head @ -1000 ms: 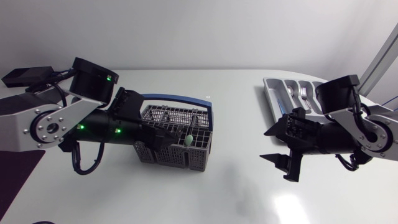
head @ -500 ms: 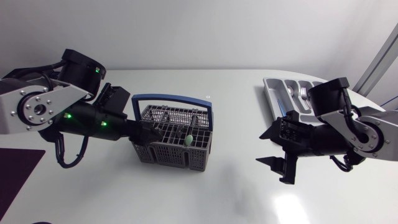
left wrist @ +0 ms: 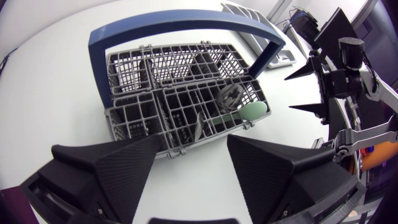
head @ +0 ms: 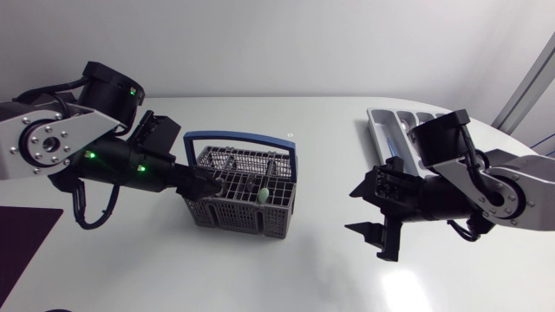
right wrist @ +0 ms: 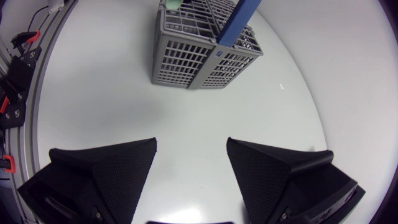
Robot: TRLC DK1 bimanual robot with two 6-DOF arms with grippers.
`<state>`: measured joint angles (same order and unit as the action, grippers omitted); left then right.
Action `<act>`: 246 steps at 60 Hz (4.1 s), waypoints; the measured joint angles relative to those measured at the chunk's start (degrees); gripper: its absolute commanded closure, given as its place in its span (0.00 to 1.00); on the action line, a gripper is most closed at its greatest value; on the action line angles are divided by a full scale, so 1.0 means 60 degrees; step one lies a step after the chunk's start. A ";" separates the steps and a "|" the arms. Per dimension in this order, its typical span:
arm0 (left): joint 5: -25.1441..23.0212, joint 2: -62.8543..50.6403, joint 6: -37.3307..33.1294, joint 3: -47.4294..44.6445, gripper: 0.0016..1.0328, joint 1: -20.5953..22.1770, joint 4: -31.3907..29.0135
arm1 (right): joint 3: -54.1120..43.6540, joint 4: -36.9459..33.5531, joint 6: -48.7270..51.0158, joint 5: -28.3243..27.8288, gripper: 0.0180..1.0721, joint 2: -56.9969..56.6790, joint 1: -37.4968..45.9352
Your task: Unload the cutlery basket into the drawer organizer.
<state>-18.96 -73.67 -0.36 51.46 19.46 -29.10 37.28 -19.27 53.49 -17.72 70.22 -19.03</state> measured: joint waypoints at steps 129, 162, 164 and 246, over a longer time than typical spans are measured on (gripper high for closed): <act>-0.0506 -0.0423 0.0710 0.0142 0.96 0.0404 0.0816 | 0.0000 0.0255 -0.0645 0.0215 0.22 0.0240 -0.0827; -0.0514 0.0710 0.0823 0.0397 0.96 0.0404 0.0280 | 0.0000 -0.0117 -0.0707 0.0244 0.23 -0.0419 -0.1075; -0.0517 0.0780 0.0849 0.0419 0.96 0.0404 0.0244 | 0.0000 -0.0189 -0.0707 0.0244 0.22 -0.0514 -0.1093; 0.0565 0.1982 0.3180 0.1075 0.96 0.4830 0.0058 | 0.0714 -0.0783 -0.2962 -0.2532 0.26 -0.1596 -0.2634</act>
<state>-15.57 -61.78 18.72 57.91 48.45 -28.75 41.56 -23.97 35.73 -32.91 60.64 -34.83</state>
